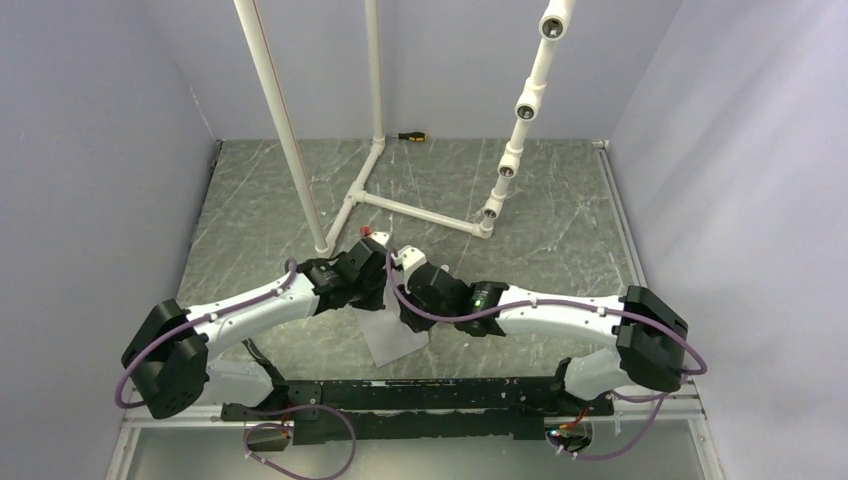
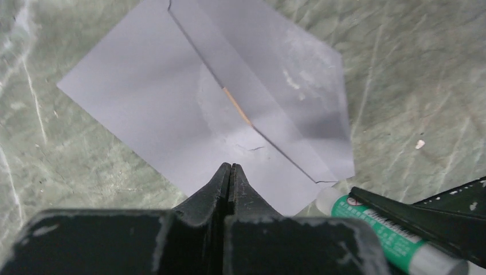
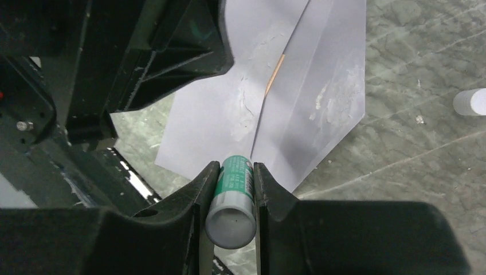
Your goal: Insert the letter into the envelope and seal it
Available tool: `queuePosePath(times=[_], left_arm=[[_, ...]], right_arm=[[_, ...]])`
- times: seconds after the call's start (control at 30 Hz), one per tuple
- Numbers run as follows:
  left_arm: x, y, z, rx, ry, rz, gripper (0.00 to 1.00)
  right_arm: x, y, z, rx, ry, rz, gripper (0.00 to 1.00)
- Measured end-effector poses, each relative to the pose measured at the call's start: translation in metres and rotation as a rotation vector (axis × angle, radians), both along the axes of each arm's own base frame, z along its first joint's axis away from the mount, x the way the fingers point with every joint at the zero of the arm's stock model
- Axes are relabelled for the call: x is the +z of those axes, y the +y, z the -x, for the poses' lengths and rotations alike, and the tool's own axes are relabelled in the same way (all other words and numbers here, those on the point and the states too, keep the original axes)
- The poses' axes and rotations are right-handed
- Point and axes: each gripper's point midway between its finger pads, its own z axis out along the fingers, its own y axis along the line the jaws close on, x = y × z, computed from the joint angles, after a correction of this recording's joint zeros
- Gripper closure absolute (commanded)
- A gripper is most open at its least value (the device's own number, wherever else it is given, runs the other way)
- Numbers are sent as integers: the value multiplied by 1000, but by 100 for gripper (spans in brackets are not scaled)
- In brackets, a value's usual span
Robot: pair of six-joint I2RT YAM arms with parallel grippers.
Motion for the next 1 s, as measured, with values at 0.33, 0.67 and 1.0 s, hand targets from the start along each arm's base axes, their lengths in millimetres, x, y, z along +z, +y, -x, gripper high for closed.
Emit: queuePosePath(times=[0.33, 0.67, 1.0], left_arm=[[-43, 25, 9, 159, 111, 6, 97], [-56, 46, -1, 287, 161, 116, 97], [-52, 42, -17, 362, 195, 292, 97]], right_arm=[[-14, 18, -5, -14, -69, -34, 100], [-45, 34, -14, -30, -73, 31, 100], [-42, 51, -25, -43, -76, 58, 100]])
